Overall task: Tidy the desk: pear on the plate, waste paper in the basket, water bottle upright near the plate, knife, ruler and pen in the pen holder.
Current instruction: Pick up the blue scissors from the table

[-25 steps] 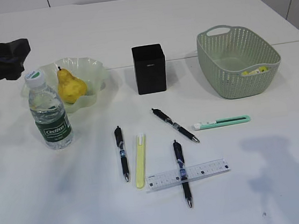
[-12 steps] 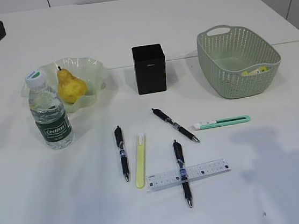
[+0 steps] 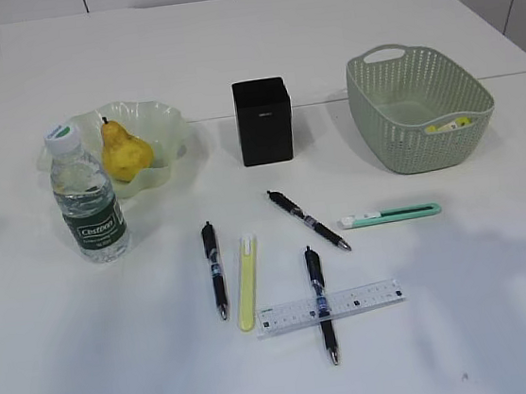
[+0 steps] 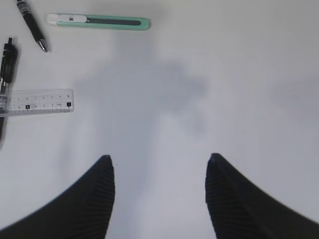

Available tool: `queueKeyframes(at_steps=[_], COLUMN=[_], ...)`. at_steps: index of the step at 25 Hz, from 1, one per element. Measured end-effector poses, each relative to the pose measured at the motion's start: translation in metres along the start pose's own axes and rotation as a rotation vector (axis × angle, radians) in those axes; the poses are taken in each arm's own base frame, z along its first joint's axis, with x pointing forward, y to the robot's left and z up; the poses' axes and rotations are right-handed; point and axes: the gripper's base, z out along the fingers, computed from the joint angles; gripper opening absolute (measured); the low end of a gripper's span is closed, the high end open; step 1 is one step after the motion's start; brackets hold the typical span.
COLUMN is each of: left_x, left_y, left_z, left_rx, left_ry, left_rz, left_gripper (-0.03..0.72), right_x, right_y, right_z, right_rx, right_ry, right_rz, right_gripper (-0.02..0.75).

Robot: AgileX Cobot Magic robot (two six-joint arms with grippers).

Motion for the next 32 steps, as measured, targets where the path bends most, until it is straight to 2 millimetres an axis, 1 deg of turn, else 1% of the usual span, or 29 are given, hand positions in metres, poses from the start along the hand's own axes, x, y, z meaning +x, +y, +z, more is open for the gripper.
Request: queueKeyframes(at_steps=[4,7,10,12,15,20,23,26,29,32], left_x=[-0.008,-0.014,-0.016,-0.015,-0.009,0.001,0.005,0.008,0.01,0.011], left_y=[-0.002,-0.002,-0.002,-0.001,0.005,0.017,0.019,0.019,0.019,0.02], left_z=[-0.008,-0.014,-0.019,-0.021,-0.025,-0.03,-0.032,-0.034,-0.036,-0.037], left_rx=[-0.002,-0.004,-0.016,-0.028,-0.065,-0.124,-0.137,-0.141,-0.145,-0.152], left_ry=[0.11,0.17,0.217,0.258,0.346,0.467,0.514,0.554,0.581,0.606], left_rz=[0.007,0.014,0.035,0.014,-0.062,-0.118,-0.128,-0.131,-0.13,-0.127], left_gripper=[0.568,0.537,0.504,0.496,0.491,0.489,0.489,0.489,0.489,0.486], right_x=[-0.019,-0.03,-0.035,-0.037,-0.038,-0.045,-0.057,-0.074,-0.093,-0.112], right_y=[-0.001,0.0,0.006,0.011,0.019,0.024,0.024,0.024,0.029,0.041], right_z=[-0.005,-0.006,-0.001,0.005,0.015,0.025,0.029,0.034,0.035,0.037], right_rx=[-0.004,-0.025,-0.075,-0.106,-0.133,-0.151,-0.158,-0.167,-0.175,-0.174], right_ry=[0.02,0.026,0.05,0.078,0.114,0.154,0.179,0.194,0.174,0.141], right_rz=[-0.017,-0.037,-0.083,-0.125,-0.177,-0.234,-0.247,-0.279,-0.373,-0.501], right_gripper=[0.459,0.459,0.459,0.459,0.459,0.459,0.459,0.459,0.459,0.459])
